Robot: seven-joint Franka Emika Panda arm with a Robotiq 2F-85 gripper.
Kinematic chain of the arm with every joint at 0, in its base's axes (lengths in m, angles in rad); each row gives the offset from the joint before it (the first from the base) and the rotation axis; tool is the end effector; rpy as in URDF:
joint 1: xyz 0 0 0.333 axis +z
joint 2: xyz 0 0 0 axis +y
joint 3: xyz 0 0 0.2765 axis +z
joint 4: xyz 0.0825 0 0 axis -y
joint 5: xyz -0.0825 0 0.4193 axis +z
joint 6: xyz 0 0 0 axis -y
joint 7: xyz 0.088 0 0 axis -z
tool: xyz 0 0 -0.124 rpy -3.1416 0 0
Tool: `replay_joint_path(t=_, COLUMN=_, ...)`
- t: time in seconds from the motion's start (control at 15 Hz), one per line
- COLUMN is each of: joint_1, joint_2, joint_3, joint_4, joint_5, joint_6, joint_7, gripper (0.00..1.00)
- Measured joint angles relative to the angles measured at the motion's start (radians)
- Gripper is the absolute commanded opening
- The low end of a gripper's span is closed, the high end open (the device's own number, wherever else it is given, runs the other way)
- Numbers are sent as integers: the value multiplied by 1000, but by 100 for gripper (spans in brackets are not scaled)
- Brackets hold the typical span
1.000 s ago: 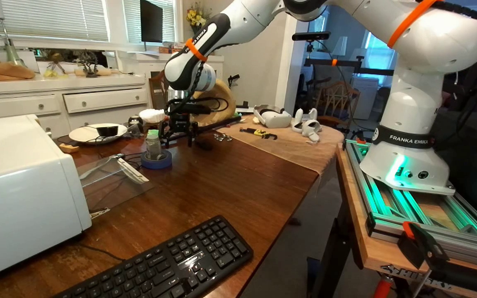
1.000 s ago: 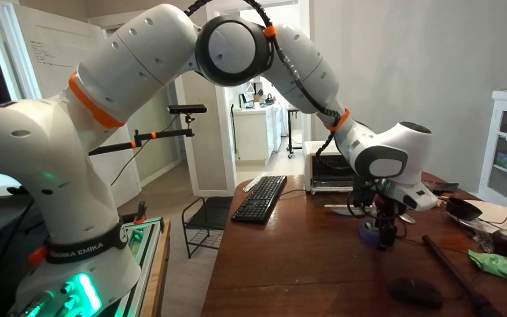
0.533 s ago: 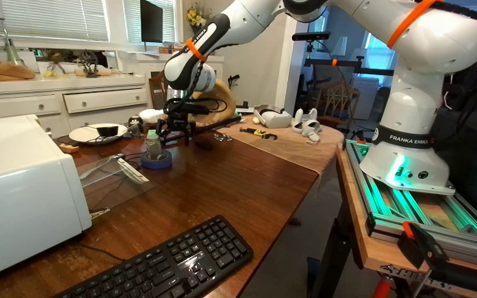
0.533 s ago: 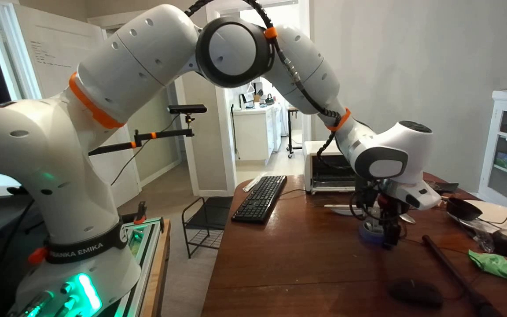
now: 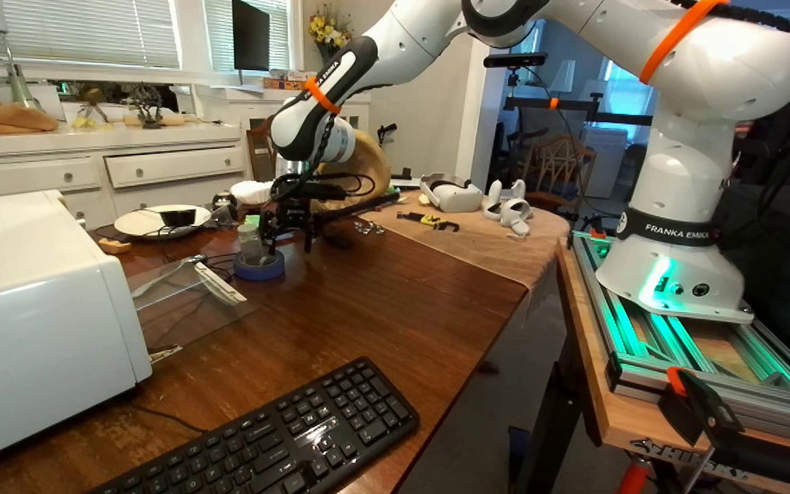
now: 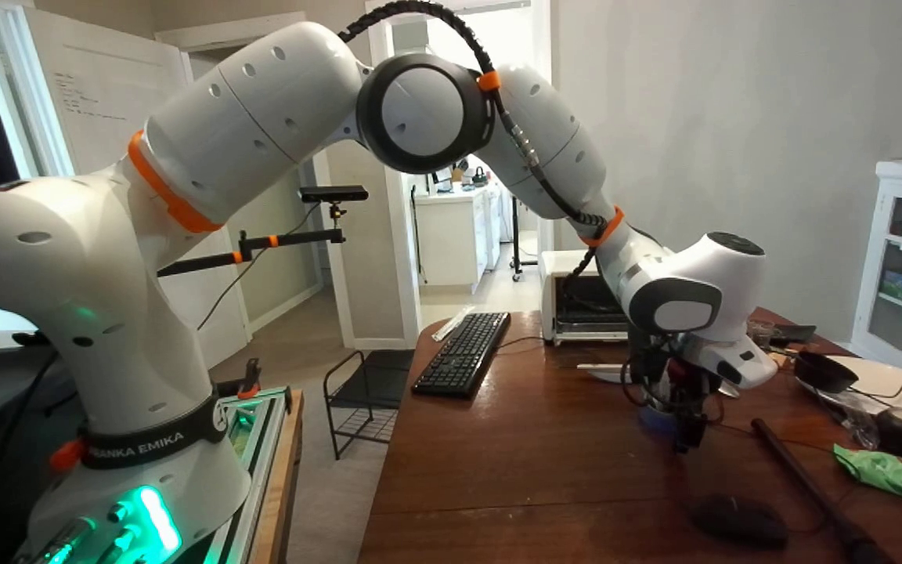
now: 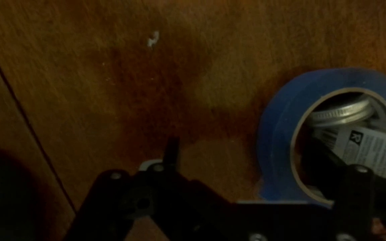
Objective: Put the tape inside the oven and the shaker on top of the microwave
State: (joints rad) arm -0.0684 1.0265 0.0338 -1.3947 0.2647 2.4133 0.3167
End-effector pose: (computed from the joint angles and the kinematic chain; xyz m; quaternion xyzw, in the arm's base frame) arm 0.7052 -0.0225 0.0210 -0.9552 0.2780 0.0187 0.1002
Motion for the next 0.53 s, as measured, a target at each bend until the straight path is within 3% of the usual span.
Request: replay_joint_path(t=0.53, joint_1=6, joint_2=48, joint_3=-1, joint_4=59, joint_5=0, joint_6=-10, joint_7=-1, gripper=8)
